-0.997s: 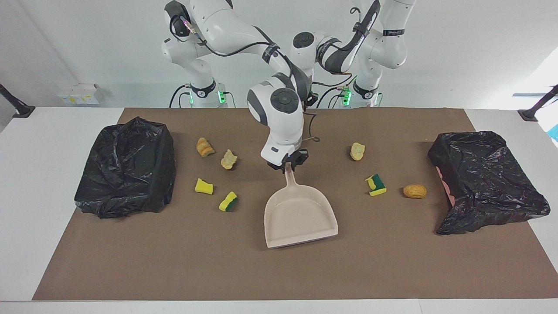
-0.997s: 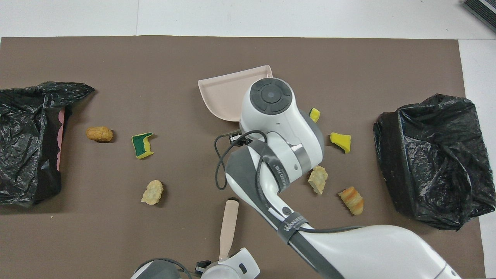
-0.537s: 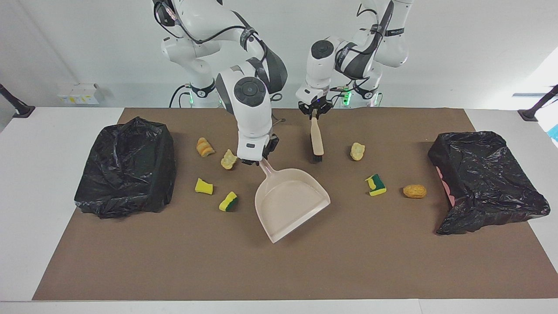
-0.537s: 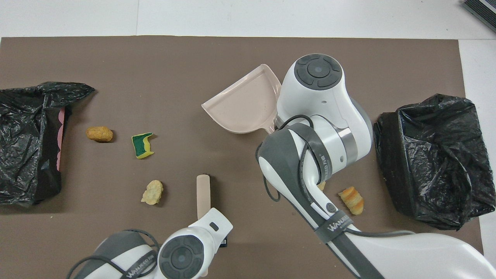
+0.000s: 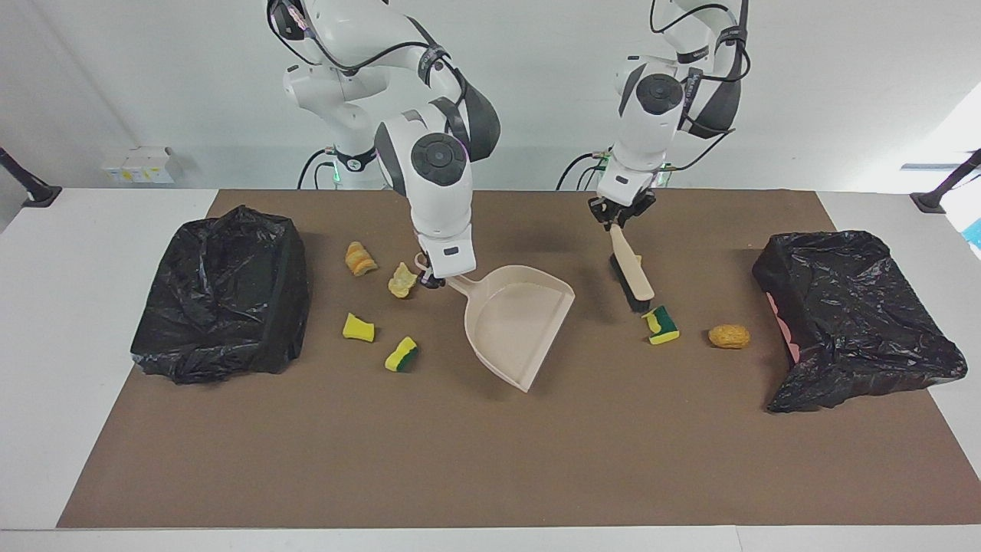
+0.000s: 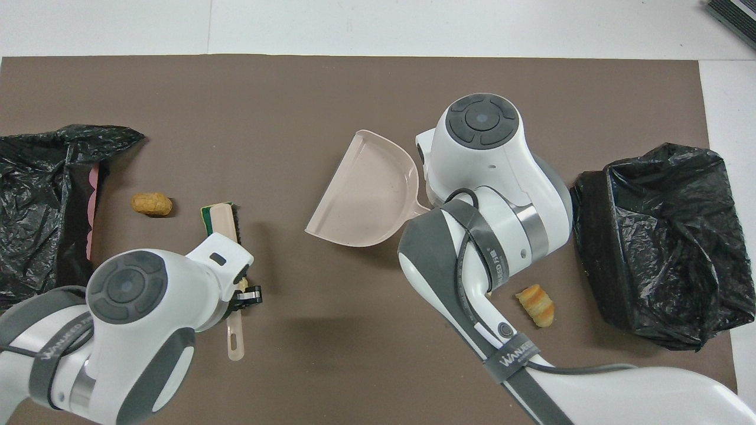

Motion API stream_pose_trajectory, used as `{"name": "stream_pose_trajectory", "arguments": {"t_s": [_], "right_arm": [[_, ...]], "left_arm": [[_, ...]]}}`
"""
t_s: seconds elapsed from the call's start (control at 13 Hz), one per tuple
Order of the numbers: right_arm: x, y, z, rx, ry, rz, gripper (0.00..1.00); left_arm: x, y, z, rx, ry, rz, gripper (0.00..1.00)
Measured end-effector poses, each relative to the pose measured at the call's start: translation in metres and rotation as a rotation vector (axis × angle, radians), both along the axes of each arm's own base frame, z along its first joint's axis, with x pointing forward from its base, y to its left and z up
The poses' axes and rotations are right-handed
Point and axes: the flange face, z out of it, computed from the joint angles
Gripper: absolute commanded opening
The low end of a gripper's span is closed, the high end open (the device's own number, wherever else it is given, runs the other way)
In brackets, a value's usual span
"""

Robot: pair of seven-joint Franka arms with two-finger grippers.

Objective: Sweep and dump trash in bin
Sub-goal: 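Lift the dustpan with the right gripper while the left gripper grasps the brush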

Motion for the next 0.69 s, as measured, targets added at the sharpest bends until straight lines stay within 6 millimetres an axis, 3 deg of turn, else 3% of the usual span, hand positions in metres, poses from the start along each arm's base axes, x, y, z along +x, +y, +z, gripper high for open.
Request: {"name": "stream_pose_trajectory", "arguments": {"t_s": [0.38, 0.69], "right_arm": [[-0.021, 0.010, -0.004, -0.052, -0.019, 0.265, 0.00], [-0.044, 0.039, -0.027, -0.115, -0.034, 0.383, 0.00]], "left_arm": [[0.039, 0.078, -0.005, 0.098, -0.016, 0.018, 0.00], [0.059, 0.178, -0.007, 0.118, -0.014, -0.004, 0.00]]}}
